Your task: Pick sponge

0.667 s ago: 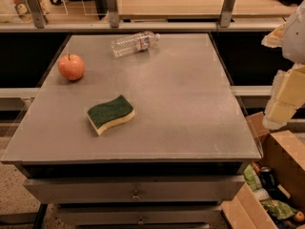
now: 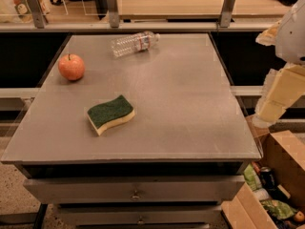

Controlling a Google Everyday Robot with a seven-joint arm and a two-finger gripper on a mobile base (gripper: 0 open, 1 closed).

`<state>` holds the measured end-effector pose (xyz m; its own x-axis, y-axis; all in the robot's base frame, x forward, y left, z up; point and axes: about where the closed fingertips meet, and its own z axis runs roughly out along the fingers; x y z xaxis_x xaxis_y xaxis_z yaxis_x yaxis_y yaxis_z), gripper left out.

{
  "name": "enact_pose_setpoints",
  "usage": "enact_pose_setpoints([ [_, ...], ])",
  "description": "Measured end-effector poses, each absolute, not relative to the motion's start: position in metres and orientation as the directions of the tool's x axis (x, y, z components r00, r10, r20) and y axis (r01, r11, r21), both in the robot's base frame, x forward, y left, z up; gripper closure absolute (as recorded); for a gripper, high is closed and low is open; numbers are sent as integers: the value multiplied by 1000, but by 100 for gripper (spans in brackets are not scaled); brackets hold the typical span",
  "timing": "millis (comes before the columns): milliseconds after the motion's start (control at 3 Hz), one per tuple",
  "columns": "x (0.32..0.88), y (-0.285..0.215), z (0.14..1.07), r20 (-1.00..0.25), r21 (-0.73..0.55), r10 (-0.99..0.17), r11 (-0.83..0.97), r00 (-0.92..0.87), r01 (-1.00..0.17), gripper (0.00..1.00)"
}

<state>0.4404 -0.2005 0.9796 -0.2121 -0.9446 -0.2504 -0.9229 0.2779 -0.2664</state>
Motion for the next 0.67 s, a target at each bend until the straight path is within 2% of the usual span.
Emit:
enact_pose_setpoints([
  [667, 459, -53, 1000, -388, -298, -921, 142, -16, -944, 0],
])
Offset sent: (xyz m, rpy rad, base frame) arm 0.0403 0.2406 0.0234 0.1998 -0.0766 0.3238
